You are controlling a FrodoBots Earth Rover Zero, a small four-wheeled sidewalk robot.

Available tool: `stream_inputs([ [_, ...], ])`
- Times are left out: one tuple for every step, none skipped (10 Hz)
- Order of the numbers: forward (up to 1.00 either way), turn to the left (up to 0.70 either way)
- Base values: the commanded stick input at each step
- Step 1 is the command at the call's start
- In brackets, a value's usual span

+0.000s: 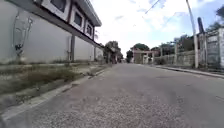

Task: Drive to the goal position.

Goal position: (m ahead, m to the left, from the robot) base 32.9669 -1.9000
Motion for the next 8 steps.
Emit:
stream_inputs([
  [1.0,-0.4],
  [1.0,-0.4],
  [1.0,-0.31],
  [1.0,0.08],
  [1.0,0.02],
  [1.0,0.07],
  [1.0,0.06],
  [1.0,0.02],
])
